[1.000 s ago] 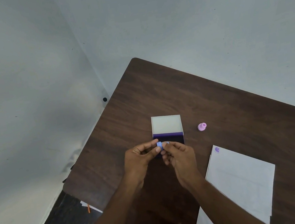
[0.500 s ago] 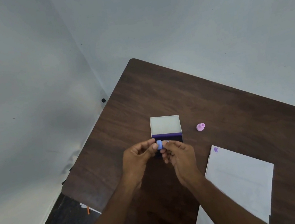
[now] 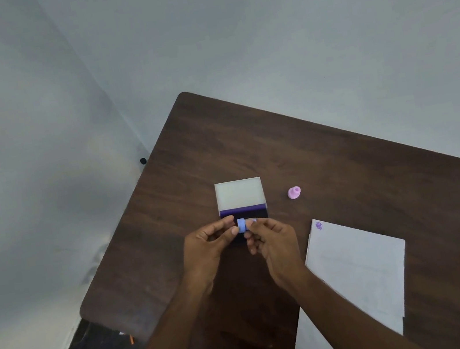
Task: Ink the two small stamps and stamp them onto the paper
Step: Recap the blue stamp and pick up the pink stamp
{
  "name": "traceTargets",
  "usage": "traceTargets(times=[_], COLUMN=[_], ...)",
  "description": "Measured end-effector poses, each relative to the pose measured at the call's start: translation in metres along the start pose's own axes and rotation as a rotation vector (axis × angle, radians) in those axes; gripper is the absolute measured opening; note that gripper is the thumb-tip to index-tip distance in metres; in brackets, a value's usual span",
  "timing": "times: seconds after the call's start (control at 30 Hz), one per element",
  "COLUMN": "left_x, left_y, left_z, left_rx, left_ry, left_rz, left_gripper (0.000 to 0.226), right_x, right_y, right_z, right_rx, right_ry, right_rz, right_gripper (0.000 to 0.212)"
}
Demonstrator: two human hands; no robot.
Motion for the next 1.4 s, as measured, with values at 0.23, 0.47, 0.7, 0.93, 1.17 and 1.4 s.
traceTargets(times=[0.23,0.47,0.7,0.93,1.17,1.4], left_x=[-0.008,-0.024,-0.041,-0.052,-0.052,-0.053], left_y=[-0.002,-0.005,-0.011,-0.02,-0.021,-0.021], left_z=[-0.053,-0.117,-0.151,-0.156,-0.154,-0.152], left_rx=[-0.211,-0.516,-0.693,-0.746,-0.729,-0.721], left_ry=[-0.11,-0.15,-0.136,-0.092,-0.09,-0.091], left_rz=[-0.062,-0.14,-0.181,-0.119,-0.105,-0.1], left_gripper=[0.02,0.021,0.024,0.024,0.027,0.026], right_x=[-0.015,-0.027,-0.062,-0.082,-0.088,-0.082], right_y=[-0.026,-0.062,-0.066,-0.059,-0.051,-0.059], right_z=[0.066,0.128,0.14,0.128,0.127,0.12], right_rx=[0.237,0.527,0.771,0.901,0.958,1.016], right_ry=[0.248,0.502,0.501,0.404,0.374,0.385], right_rz=[0.096,0.308,0.306,0.213,0.157,0.296], right_gripper=[0.018,0.013,0.013,0.021,0.019,0.04])
Point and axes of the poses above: each hand's wrist, its own x-axis away from the middle knuckle, its own z-axis out of the back of the hand, y = z × x, the point moved 8 cm from there along -x, towards the middle knuckle, and after that the axes turned 3 degrees about -z, right-handed, at the moved point
